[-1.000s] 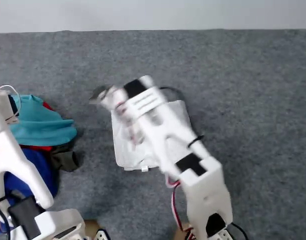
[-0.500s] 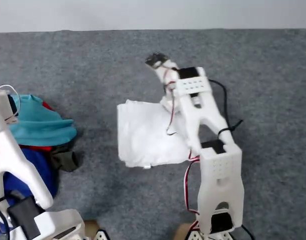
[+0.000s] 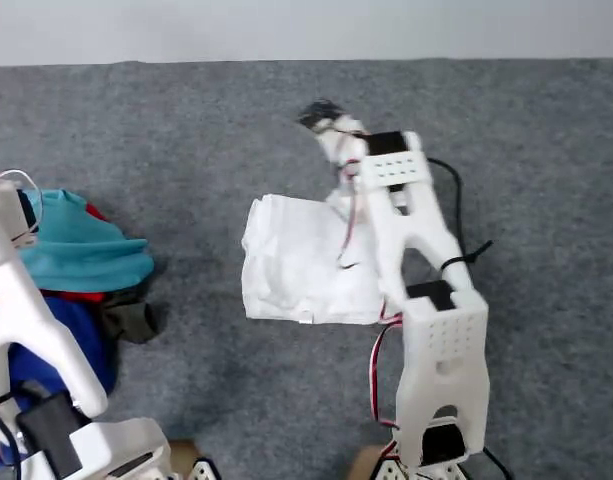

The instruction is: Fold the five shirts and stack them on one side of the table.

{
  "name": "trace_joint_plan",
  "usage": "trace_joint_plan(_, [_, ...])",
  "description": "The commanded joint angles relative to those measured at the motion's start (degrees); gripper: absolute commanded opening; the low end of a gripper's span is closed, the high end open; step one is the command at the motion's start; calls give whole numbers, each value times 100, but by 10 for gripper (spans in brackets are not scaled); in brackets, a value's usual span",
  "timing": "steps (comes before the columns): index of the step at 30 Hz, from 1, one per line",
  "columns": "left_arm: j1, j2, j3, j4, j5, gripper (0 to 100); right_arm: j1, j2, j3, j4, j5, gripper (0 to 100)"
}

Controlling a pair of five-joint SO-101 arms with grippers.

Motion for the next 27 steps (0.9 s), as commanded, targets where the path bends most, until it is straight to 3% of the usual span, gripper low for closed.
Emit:
trace_joint_plan(1, [-9,-255,-215,-70,26,5,-549,-699,-70,497,35,58])
trace_joint_plan(6, [-9,-255,-215,-88,26,5,-1138,-558,-62,681,35,58])
trace_joint_plan(16, [-9,-237,-215,-70,26,5,-1569,207,-325,-523,26,57])
trace_joint_plan(20, [-9,-255,-215,-62,26,5,-1657,163,-844,127,26,57])
trace_joint_plan(27, [-9,-264,-215,-62,26,5,-1648,180,-2268,2404,26,57])
